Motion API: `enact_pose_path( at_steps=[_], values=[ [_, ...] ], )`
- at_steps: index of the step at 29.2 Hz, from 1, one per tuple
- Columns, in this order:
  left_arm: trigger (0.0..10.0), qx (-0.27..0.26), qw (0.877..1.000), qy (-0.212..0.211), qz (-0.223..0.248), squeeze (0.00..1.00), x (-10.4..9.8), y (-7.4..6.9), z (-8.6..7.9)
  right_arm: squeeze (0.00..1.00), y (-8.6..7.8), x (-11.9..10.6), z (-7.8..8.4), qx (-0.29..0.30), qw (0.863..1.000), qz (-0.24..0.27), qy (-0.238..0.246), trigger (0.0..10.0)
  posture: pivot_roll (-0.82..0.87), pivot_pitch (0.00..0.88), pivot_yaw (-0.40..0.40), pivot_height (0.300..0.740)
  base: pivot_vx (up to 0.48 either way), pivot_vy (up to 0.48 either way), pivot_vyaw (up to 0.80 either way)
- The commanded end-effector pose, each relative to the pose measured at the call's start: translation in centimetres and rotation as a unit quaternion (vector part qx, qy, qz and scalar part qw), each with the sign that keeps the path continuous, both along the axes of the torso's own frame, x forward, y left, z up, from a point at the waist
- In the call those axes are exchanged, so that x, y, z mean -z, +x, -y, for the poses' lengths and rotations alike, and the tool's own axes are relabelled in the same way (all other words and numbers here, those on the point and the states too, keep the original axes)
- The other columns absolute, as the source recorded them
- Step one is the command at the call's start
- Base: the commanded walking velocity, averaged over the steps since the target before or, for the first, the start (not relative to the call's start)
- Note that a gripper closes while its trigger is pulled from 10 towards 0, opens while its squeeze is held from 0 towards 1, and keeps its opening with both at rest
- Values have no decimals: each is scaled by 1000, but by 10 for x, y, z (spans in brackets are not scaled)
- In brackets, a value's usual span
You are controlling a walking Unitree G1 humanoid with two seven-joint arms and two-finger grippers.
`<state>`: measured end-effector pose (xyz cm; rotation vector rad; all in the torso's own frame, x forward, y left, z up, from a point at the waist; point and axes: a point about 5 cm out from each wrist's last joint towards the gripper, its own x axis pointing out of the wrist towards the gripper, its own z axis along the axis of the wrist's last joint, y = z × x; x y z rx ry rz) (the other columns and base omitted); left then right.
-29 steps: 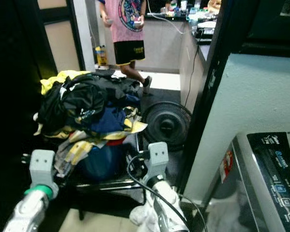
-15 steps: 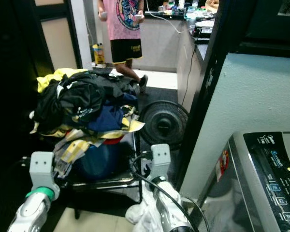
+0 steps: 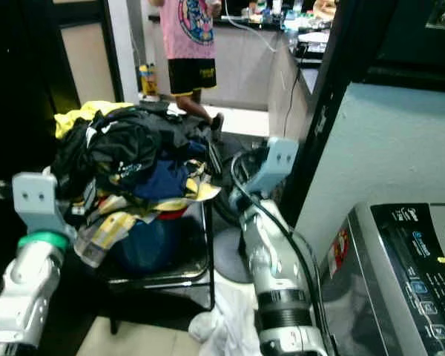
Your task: Clothes washing
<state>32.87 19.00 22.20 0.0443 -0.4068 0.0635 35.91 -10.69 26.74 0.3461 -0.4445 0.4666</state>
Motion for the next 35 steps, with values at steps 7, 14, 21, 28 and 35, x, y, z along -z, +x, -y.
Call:
enact_pose_path(
  at_steps=[7,14,21,28,35],
  values=[
    [10000,9,1000,18,8,0,-19,-7,11,0,-5,-6,-9,-26,999,-4,-24,10000,37,2,-13,740,183,0,0],
    [10000,5,1000,18,2,0,-22,-11,11,0,-8,-17,-11,-34,999,3,-25,10000,34,0,-21,740,357,0,0],
    [10000,3,1000,22,-4,0,-24,-12,11,0,-12,-18,-12,-42,999,0,-35,10000,29,0,-20,740,356,0,0],
    [10000,2,1000,21,-12,0,-24,-14,12,0,-14,-19,-14,-44,998,1,-53,10000,27,2,-21,740,357,0,614],
    [10000,5,1000,20,-16,0,-22,-13,14,0,-12,-21,-13,-36,998,0,-55,10000,27,8,-31,740,352,0,114]
  ],
)
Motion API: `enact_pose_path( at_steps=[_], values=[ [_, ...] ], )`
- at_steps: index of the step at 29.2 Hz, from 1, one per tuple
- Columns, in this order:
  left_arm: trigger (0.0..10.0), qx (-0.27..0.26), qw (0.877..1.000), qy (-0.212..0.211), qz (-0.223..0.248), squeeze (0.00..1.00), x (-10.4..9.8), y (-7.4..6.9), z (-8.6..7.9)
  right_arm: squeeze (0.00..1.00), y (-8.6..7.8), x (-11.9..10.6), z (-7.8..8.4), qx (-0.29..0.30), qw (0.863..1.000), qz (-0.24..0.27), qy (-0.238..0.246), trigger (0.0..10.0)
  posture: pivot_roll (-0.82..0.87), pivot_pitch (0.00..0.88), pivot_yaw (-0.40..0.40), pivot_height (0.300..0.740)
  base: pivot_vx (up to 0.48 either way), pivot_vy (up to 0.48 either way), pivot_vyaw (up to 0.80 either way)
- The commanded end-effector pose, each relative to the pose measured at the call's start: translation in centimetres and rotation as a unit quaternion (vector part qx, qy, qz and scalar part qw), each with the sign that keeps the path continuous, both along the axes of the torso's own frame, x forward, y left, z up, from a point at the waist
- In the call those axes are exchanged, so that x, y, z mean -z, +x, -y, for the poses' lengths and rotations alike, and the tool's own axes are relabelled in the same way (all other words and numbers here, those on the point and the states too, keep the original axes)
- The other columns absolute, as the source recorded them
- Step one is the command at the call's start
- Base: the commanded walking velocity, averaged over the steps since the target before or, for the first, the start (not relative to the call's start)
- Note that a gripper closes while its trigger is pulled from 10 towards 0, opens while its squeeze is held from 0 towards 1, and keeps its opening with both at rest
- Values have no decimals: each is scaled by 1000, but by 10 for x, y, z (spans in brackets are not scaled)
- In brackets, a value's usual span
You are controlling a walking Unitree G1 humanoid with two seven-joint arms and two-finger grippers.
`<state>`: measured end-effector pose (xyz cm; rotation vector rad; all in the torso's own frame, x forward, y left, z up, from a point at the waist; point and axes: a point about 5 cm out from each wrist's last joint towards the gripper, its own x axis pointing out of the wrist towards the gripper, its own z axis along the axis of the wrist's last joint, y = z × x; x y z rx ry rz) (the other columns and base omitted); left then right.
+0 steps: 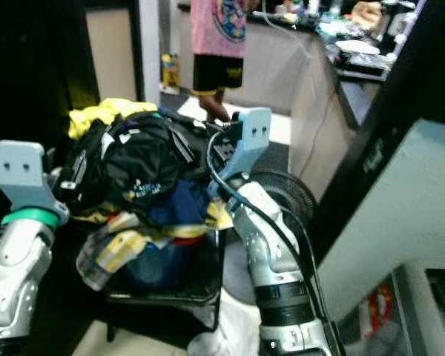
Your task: Clothes washing
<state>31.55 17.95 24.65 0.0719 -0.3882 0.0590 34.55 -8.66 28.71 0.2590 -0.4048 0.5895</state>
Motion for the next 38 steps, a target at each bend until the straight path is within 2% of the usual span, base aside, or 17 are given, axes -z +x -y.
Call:
enact_pose_path(
  at_steps=[1,16,20,23,29,31,38],
  values=[
    [10000,5,1000,7,-7,0,3,0,3,0,2,-2,7,15,1000,-1,2,10000,29,9,-33,740,341,0,0],
    [10000,9,1000,-24,-7,0,4,-2,-3,0,2,-4,3,17,1000,-2,-6,10000,29,14,-39,740,255,0,0],
    [10000,9,999,-28,-15,0,7,-1,-4,0,6,5,7,43,998,-12,-37,10000,29,13,-39,740,0,0,0],
    [10000,31,999,-11,-10,0,6,0,1,0,10,21,17,69,997,-34,-26,10000,37,19,-20,740,0,0,0],
    [10000,67,997,20,-21,0,9,2,7,0,11,34,23,87,994,-58,-20,10000,37,22,-4,740,0,0,0],
    [10000,92,994,53,-24,0,9,4,12,0,11,42,27,93,993,-74,-8,10000,42,24,15,740,0,0,0],
    [10000,103,992,67,-32,0,7,10,13,0,14,51,35,109,990,-90,2,10000,42,29,33,740,0,0,0]
  ],
)
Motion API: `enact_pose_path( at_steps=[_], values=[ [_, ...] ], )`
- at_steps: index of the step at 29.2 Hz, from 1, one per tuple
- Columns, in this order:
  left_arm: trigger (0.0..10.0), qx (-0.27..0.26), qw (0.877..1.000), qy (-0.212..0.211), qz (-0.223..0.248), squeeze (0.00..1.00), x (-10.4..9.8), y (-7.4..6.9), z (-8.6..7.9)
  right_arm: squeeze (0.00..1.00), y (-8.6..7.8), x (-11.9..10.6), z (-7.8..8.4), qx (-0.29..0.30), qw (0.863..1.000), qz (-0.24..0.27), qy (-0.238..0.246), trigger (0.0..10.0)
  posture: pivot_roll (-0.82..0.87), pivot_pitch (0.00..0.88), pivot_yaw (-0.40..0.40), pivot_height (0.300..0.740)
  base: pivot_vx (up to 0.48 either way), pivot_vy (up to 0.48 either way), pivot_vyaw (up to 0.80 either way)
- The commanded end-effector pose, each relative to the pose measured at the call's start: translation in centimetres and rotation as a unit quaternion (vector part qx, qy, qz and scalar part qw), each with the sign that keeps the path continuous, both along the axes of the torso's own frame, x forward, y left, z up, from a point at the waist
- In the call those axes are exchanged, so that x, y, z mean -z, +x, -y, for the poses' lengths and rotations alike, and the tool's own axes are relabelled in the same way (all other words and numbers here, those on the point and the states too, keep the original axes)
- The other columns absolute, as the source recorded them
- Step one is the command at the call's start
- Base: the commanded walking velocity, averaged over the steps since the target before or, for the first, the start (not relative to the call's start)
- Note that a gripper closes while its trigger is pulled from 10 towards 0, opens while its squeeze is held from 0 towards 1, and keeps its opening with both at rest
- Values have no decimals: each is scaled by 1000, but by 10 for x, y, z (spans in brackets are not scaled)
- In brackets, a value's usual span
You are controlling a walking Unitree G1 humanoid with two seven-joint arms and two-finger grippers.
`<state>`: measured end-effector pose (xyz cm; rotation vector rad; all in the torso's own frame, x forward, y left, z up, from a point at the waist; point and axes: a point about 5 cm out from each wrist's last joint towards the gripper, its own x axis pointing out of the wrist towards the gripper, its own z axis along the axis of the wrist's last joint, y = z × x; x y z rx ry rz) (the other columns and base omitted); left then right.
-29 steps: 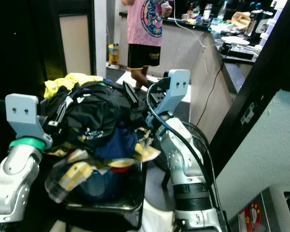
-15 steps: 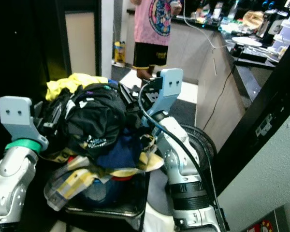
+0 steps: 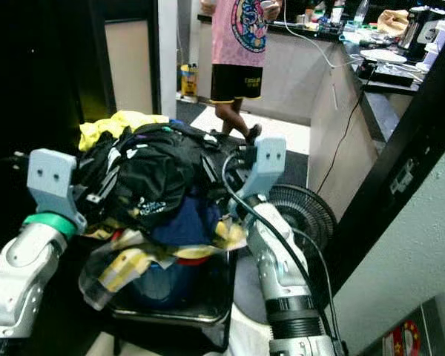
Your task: Clothes washing
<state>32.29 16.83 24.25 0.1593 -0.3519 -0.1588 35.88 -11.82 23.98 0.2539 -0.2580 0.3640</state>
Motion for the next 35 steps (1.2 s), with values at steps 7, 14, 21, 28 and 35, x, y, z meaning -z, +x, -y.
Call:
enact_pose_path(
  at_steps=[7,14,21,28,35],
  values=[
    [10000,12,1000,13,-22,0,5,7,-1,0,5,8,5,7,1000,-1,-20,10000,55,49,78,740,0,0,0],
    [10000,14,999,24,-29,0,5,8,-3,0,9,6,4,-8,1000,9,-17,10000,63,62,103,740,0,0,0],
    [10000,8,999,27,-31,0,4,11,-9,0,10,-1,-8,-46,999,22,10,10000,58,70,116,740,0,0,0],
    [10000,7,999,6,-37,0,0,13,-16,0,12,-15,-40,-108,993,36,13,10000,53,58,82,740,0,0,0],
    [10000,22,999,-3,-29,1000,-1,7,-14,0,11,-16,-49,-129,991,38,13,10000,46,41,51,740,0,0,0]
  ],
)
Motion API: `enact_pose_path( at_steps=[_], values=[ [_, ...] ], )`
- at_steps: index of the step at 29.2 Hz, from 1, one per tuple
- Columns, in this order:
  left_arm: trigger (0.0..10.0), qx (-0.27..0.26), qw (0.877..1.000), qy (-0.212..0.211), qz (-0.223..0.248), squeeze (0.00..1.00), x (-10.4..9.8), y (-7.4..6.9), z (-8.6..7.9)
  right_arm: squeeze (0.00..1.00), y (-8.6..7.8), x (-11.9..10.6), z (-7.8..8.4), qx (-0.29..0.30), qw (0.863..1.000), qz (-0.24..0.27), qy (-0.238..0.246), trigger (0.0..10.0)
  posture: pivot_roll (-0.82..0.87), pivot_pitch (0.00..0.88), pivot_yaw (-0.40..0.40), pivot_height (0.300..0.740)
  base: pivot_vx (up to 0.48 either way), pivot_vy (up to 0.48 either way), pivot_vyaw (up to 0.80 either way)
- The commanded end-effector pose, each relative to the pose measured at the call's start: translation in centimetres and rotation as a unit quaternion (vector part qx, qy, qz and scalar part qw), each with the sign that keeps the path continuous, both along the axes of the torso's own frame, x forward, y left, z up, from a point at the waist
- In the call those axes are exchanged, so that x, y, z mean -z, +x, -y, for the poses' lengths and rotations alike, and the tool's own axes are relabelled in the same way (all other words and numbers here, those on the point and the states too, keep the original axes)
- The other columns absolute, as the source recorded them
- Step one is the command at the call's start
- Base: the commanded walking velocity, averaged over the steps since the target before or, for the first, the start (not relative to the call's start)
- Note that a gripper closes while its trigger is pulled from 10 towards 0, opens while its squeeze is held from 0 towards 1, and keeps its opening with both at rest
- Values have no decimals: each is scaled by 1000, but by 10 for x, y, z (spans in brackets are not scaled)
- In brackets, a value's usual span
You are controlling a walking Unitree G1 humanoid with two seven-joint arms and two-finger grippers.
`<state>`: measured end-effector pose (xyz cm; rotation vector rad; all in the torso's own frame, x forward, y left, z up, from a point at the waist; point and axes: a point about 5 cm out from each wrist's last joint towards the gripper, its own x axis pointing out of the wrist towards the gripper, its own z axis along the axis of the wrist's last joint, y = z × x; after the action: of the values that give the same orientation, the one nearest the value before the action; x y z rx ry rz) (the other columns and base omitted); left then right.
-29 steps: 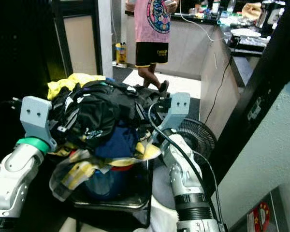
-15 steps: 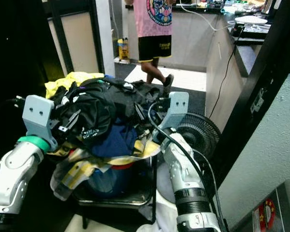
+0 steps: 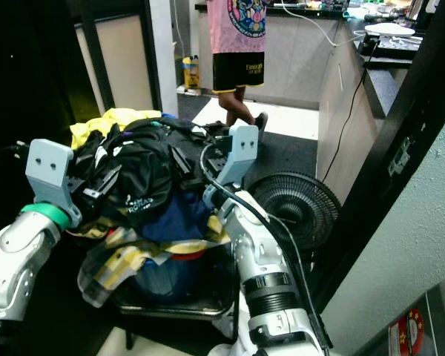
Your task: Clothes washing
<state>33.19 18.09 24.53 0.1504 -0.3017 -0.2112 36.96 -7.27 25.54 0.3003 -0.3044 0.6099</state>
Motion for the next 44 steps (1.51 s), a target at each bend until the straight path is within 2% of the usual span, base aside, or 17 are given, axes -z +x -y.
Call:
enact_pose_path(
  at_steps=[1,3,4,5,6,7,8,18,19,25,26,27,33,35,38,43,44],
  values=[
    [10000,-5,1000,-6,0,1000,2,-2,-2,0,0,-1,-4,-11,1000,3,-1,10000,46,41,51,740,0,0,0],
    [10000,-14,1000,-13,-1,1000,3,-2,-3,0,0,-1,-4,-13,1000,4,-1,10000,42,36,44,740,0,0,0],
    [0,-16,1000,-21,3,1000,2,-2,-3,0,0,-1,-5,-14,1000,4,-2,10000,37,28,39,740,0,0,0],
    [0,-13,1000,-27,5,537,2,-2,-2,0,0,-2,-4,-15,1000,5,-2,10000,34,23,36,740,0,0,0],
    [0,-13,1000,-27,5,537,2,-2,-2,0,0,-2,-4,-15,1000,5,-2,10000,34,23,36,740,0,0,0],
    [0,-10,999,-31,6,78,1,-3,-2,0,1,-3,-4,-16,1000,5,-2,10000,34,23,36,740,0,0,0],
    [0,-10,999,-34,10,0,0,-3,-1,0,1,-4,-4,-17,1000,7,-2,10000,33,22,34,740,0,0,0],
    [0,-25,998,-44,23,0,-5,-2,-5,0,2,-5,-6,-24,1000,11,-5,10000,35,11,22,740,0,0,0],
    [10000,-29,999,-39,21,0,-5,-2,-5,0,2,-6,-7,-26,1000,12,-7,10000,35,12,20,740,0,0,0],
    [10000,-20,999,-31,7,0,-2,-1,-3,0,3,-6,-9,-29,999,12,-13,10000,35,18,20,740,0,0,0],
    [10000,-4,1000,-22,-7,1000,0,0,0,0,4,-6,-8,-27,999,11,-14,10000,34,25,18,740,0,0,0],
    [10000,8,1000,-10,-22,1000,3,1,3,0,5,-6,-7,-26,1000,11,-15,10000,34,25,18,740,0,0,0],
    [10000,25,998,4,-58,1000,5,11,14,0,7,-6,-4,-21,1000,10,-17,10000,35,29,10,740,0,0,0],
    [10000,45,995,5,-86,1000,4,21,27,0,8,-6,-1,-16,1000,10,-21,10000,26,29,16,740,0,0,0],
    [10000,57,994,1,-98,1000,-2,29,36,0,10,-8,3,-10,1000,11,-25,10000,16,31,24,740,0,0,0],
    [10000,66,991,2,-113,1000,-4,31,40,0,11,-9,7,-4,1000,12,-26,10000,15,33,26,740,0,0,0],
    [10000,72,990,8,-125,855,-1,31,41,0,11,-9,8,-3,1000,12,-26,10000,15,35,28,740,0,0,0]
  ],
)
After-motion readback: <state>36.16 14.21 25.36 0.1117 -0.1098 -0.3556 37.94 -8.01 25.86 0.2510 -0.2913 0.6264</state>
